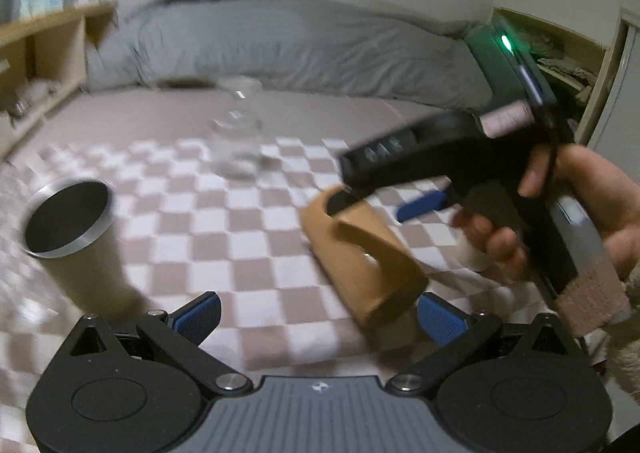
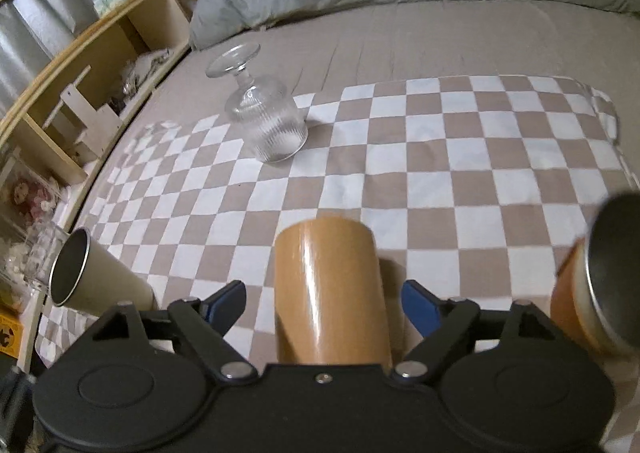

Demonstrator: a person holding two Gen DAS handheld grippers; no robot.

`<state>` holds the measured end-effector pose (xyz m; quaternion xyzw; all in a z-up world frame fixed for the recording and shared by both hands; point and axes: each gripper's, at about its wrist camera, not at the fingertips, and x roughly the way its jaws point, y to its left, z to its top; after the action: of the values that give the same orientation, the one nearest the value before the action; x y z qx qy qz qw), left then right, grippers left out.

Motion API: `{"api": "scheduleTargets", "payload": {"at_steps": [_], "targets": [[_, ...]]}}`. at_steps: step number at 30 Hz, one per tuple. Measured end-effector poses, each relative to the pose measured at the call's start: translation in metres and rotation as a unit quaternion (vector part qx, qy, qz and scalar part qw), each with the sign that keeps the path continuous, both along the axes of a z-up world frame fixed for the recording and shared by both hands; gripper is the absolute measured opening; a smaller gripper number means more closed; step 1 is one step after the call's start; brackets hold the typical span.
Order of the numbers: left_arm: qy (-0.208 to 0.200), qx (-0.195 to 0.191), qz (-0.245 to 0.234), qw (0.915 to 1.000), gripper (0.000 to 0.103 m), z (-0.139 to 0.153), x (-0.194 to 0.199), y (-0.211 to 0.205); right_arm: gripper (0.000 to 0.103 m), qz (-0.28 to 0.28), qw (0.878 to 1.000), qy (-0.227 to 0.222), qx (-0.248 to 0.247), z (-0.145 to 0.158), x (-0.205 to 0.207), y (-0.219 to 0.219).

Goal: Flip cup upright
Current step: 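Lift the wooden cup with the right tool and rotate it sideways, then turn the wooden cup opening-up and lower it beside the grey metal cup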

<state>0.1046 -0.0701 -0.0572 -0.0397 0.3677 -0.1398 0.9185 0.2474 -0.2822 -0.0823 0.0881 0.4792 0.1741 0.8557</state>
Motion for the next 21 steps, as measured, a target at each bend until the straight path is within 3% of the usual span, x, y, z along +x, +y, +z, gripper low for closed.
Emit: {"api": "scheduleTargets", "payload": {"at_steps": [4,9,16,21], "targets": [[0.047,-0.051,0.017,0.9974,0.103,-0.014,0.022,-0.009,0.080,0.024,0.999,0.015,-0.018,0.000,0.017,0.004],[0.109,-0.131,0.063,0.9834,0.102,-0.034,0.051,-0.006,0.077,0.056,0.996,0.042,-0.047,0.001,0.038,0.013],[0.136,-0.175,0.070,0.9726,0.092,-0.046,0.071,-0.011,0.076,0.089,0.991,0.072,-0.069,-0.004,0.056,0.025],[0.142,-0.175,0.039,0.9735,0.075,-0.054,0.076,-0.019,0.071,0.095,0.990,0.091,-0.058,-0.008,0.061,0.029]]}}
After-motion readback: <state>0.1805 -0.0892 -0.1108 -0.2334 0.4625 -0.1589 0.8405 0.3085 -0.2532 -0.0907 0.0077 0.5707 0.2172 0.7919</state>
